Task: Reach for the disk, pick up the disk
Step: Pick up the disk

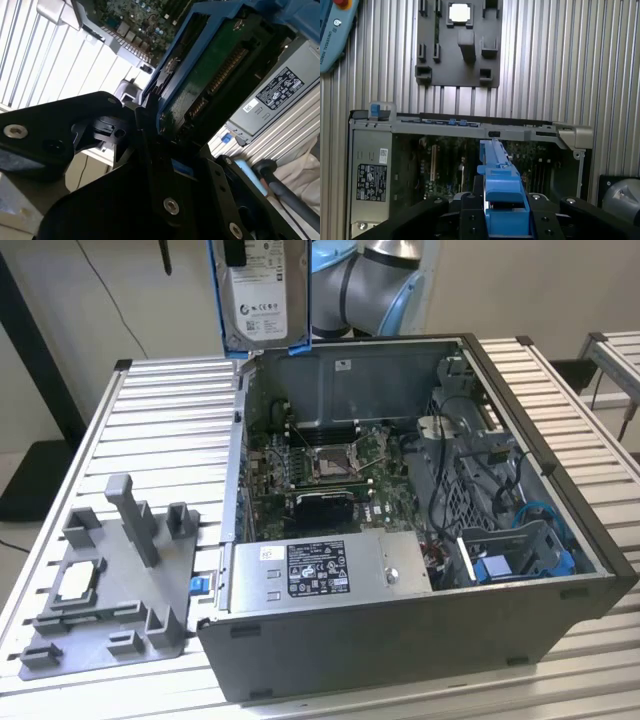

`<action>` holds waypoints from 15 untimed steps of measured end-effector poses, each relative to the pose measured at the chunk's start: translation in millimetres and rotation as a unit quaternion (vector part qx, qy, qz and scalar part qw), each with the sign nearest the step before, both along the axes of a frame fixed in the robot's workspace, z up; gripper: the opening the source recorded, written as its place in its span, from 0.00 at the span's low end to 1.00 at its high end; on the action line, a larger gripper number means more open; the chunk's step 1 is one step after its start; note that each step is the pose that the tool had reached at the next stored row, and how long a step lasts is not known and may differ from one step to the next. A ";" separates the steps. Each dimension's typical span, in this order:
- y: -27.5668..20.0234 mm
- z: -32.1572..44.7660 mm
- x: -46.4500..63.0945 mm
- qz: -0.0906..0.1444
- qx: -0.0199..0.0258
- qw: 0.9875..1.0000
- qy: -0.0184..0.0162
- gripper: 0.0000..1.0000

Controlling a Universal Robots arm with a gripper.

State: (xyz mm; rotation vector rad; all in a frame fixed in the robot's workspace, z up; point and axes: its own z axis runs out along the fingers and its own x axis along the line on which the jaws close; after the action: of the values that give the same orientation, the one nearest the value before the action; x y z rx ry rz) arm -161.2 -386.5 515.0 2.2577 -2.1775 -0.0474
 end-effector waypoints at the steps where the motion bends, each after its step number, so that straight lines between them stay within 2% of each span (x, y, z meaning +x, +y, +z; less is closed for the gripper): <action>1: 0.0 0.0 2.8 0.000 0.000 1.000 0.000 0.00; 15: 0.0 0.0 35.3 0.001 0.000 1.000 0.000 0.00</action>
State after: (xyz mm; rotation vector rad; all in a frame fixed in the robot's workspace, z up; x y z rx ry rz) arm -125.9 -386.5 515.0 2.2606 -2.1745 -0.0474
